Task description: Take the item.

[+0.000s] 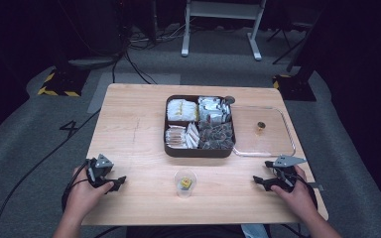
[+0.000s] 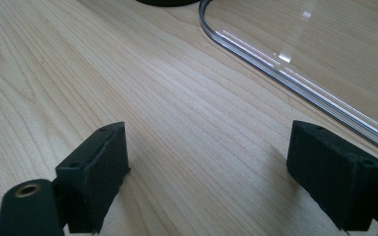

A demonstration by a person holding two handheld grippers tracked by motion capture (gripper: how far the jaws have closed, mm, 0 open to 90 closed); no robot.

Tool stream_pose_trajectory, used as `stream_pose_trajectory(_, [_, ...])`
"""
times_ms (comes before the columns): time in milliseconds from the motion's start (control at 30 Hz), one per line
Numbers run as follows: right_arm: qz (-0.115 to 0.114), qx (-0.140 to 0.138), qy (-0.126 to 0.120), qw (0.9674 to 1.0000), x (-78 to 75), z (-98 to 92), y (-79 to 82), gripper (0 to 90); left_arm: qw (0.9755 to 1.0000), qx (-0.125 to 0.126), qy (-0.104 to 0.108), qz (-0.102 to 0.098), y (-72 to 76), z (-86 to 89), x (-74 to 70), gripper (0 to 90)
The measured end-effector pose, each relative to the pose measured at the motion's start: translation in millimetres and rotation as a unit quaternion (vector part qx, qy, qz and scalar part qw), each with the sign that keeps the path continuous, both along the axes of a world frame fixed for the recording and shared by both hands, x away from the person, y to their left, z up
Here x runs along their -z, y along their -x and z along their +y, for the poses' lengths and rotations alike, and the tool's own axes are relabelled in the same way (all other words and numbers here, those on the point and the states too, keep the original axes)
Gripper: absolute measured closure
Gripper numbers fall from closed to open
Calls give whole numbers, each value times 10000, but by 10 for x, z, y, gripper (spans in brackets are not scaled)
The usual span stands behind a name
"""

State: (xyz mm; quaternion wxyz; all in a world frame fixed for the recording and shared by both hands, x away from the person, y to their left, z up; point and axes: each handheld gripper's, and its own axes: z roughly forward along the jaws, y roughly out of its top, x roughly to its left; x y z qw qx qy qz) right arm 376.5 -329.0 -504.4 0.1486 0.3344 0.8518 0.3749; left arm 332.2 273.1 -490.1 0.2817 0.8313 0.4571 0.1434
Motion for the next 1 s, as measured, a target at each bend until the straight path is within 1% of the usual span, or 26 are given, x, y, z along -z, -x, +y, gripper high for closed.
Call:
stream_pose_trajectory(67, [-1,-2,-2,10000,0,0,0,159,9999,-69,75,-65,20,8,24,307])
stream_pose_trajectory(100, [0,0,-3,10000,0,0,0,159,9998,-74,108,-155,26,17,38,306])
stream_pose_trajectory(133, [-1,0,0,10000,0,0,0,159,9995,-142,181,-224,39,15,56,304])
stream_pose_trajectory(167, [-1,0,0,10000,0,0,0,159,9989,-173,212,-373,50,25,82,302])
stream_pose_trajectory(233, [0,0,-1,10000,0,0,0,159,9981,-216,299,-492,73,45,110,297])
stream_pose_trajectory(267, [-1,-1,0,10000,0,0,0,159,9980,-223,299,-501,78,51,113,296])
stream_pose_trajectory(333, [-1,0,0,10000,0,0,0,159,9972,-274,358,-603,89,58,142,266])
stream_pose_trajectory(500, [0,-2,-3,10000,0,0,0,159,9975,-254,334,-567,95,72,141,237])
stream_pose_trajectory(700, [-2,-2,-1,10000,0,0,0,159,9980,-180,329,-515,61,57,146,170])
stream_pose_trajectory(800, [0,2,1,10000,0,1,0,157,9980,-133,333,-522,50,59,148,160])
stream_pose_trajectory(1000, [-8,72,39,10000,0,7,1,143,9980,-123,324,-520,47,61,147,156])
